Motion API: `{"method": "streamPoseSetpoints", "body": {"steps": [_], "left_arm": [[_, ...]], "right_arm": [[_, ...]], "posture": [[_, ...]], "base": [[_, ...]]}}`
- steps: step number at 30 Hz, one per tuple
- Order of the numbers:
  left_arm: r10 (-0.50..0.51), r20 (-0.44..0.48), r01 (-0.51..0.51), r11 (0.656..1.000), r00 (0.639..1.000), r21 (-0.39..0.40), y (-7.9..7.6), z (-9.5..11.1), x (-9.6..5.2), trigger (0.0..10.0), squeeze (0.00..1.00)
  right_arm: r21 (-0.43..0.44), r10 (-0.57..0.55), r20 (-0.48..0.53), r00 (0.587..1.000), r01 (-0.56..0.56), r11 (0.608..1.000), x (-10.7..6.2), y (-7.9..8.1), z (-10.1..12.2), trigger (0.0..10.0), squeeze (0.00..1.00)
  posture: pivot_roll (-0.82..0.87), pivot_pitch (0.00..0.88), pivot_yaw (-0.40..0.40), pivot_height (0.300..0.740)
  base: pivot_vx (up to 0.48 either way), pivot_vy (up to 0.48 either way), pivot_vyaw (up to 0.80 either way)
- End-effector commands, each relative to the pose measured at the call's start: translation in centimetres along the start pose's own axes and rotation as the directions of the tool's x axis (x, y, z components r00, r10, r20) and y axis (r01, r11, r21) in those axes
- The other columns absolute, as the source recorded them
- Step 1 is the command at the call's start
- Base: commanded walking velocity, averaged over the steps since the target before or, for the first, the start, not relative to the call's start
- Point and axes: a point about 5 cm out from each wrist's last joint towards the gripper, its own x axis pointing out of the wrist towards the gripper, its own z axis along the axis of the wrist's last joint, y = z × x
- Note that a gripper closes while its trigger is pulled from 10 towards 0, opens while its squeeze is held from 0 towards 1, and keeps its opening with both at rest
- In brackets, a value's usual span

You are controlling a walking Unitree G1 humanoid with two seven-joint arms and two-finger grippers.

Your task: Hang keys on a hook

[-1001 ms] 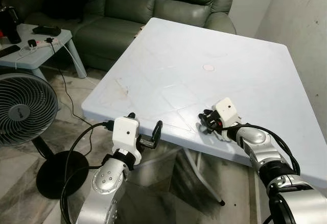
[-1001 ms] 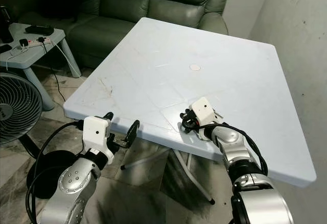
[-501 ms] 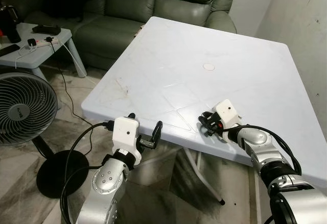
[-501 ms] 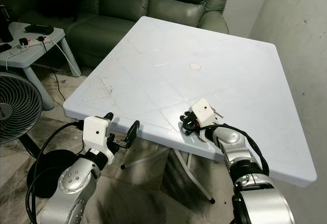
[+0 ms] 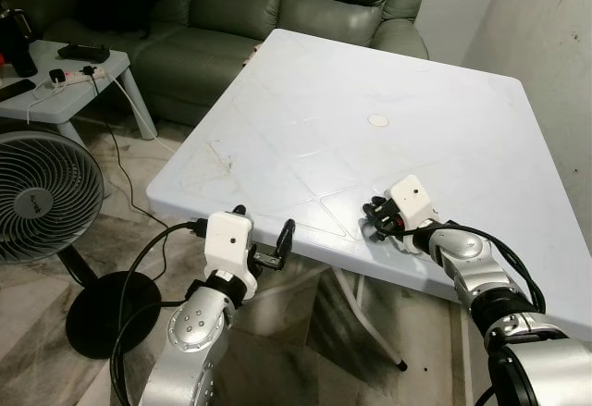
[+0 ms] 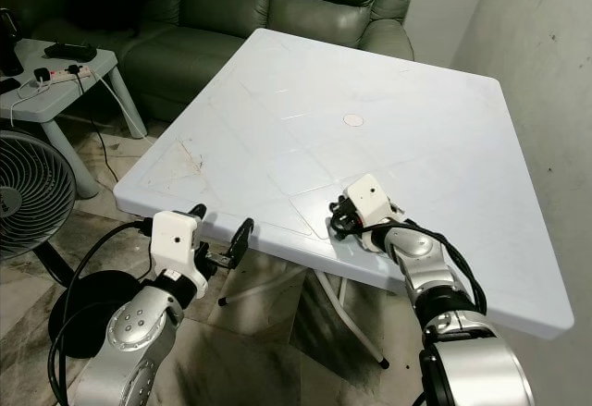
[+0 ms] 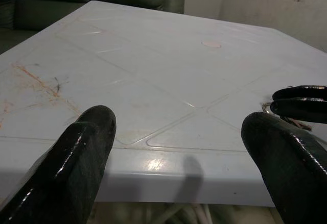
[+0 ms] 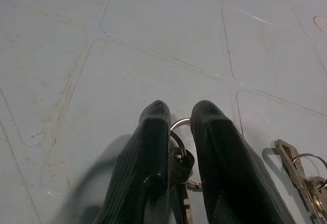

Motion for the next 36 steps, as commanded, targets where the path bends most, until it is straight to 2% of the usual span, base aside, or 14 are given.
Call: {"method": "streamPoseSetpoints", "body": {"steps": [1, 5, 6, 7, 11, 12, 13, 27, 28, 29, 32, 33, 36], "left_arm": [[0.000, 0.010, 0.000, 1.000, 1.000, -0.006, -0.2, 0.3, -0.2, 10.0, 0.00], [-0.001, 0.010, 0.001, 1.000, 1.000, -0.006, -0.2, 0.3, -0.2, 10.0, 0.00], [-0.001, 0.010, 0.002, 1.000, 1.000, -0.006, -0.2, 0.3, -0.1, 10.0, 0.00], [-0.002, 0.010, 0.002, 1.000, 1.000, -0.005, -0.2, 0.3, -0.1, 10.0, 0.00], [-0.003, 0.011, 0.003, 1.000, 1.000, -0.007, -0.2, 0.3, -0.1, 10.0, 0.00], [-0.004, 0.011, 0.004, 1.000, 1.000, -0.007, -0.2, 0.3, -0.1, 10.0, 0.00], [-0.004, 0.011, 0.005, 1.000, 1.000, -0.007, -0.3, 0.3, -0.1, 10.0, 0.00], [-0.004, 0.012, 0.004, 1.000, 1.000, -0.009, -0.4, 0.3, -0.1, 10.0, 0.00], [-0.004, 0.012, 0.004, 1.000, 1.000, -0.009, -0.4, 0.3, -0.1, 10.0, 0.00], [-0.004, 0.012, 0.005, 1.000, 1.000, -0.010, -0.4, 0.3, -0.1, 10.0, 0.00], [-0.005, 0.012, 0.006, 1.000, 1.000, -0.011, -0.5, 0.3, -0.1, 10.0, 0.00], [-0.007, 0.012, 0.007, 1.000, 1.000, -0.012, -0.5, 0.3, -0.1, 10.0, 0.00], [-0.007, 0.012, 0.007, 1.000, 1.000, -0.013, -0.5, 0.3, -0.2, 10.0, 0.00]], "right_arm": [[0.004, 0.001, -0.007, 1.000, -0.001, 1.000, 0.0, -0.4, 0.1, 10.0, 0.00], [0.012, 0.021, 0.004, 1.000, -0.021, 1.000, -0.2, -0.3, 0.1, 10.0, 0.00], [0.039, 0.026, 0.005, 1.000, -0.026, 0.999, -0.2, -0.4, 0.1, 10.0, 0.00], [0.052, 0.033, 0.011, 0.999, -0.034, 0.998, -0.2, -0.4, 0.1, 10.0, 1.00], [0.028, 0.018, -0.002, 1.000, -0.018, 0.999, -0.2, -0.5, 0.1, 10.0, 1.00], [0.017, 0.027, -0.007, 1.000, -0.027, 0.999, -0.2, -0.5, 0.1, 10.0, 0.12], [0.019, 0.032, -0.007, 0.999, -0.032, 0.999, -0.2, -0.4, 0.1, 10.0, 0.00], [-0.031, 0.042, -0.013, 0.999, -0.042, 0.999, -0.5, -0.7, 0.1, 10.0, 0.00], [-0.033, 0.041, -0.015, 0.999, -0.041, 0.999, -0.5, -0.7, 0.0, 9.2, 0.00], [-0.032, 0.040, -0.014, 0.999, -0.041, 0.999, -0.5, -0.8, 0.0, 7.1, 0.00], [-0.032, 0.036, -0.013, 0.999, -0.036, 0.999, -0.6, -1.0, 0.1, 7.2, 0.00], [-0.039, 0.031, -0.015, 0.999, -0.031, 0.999, -0.7, -1.2, 0.1, 4.1, 0.00], [-0.039, 0.030, -0.016, 0.999, -0.030, 0.999, -0.8, -1.3, 0.0, 3.6, 0.00]], "posture": [[0.08, 0.067, -0.072, 0.740], [0.08, 0.063, -0.072, 0.740], [0.08, 0.063, -0.072, 0.740], [0.08, 0.063, -0.072, 0.740], [0.08, 0.061, -0.071, 0.740], [0.08, 0.060, -0.071, 0.740], [0.08, 0.060, -0.071, 0.740], [0.09, 0.059, -0.072, 0.740], [0.09, 0.059, -0.072, 0.740], [0.09, 0.059, -0.072, 0.740], [0.08, 0.063, -0.071, 0.740], [0.08, 0.063, -0.071, 0.740], [0.08, 0.065, -0.070, 0.740]], "base": [[0.000, 0.000, 0.00], [0.000, 0.000, 0.00], [0.000, 0.000, 0.00], [0.000, 0.000, 0.00], [0.000, 0.000, 0.00], [0.000, 0.000, 0.00], [0.000, 0.000, 0.00], [0.000, 0.000, 0.00], [0.000, 0.000, 0.00], [0.000, 0.000, 0.00], [0.000, 0.000, 0.00], [0.000, 0.000, 0.00], [0.000, 0.000, 0.00]]}}
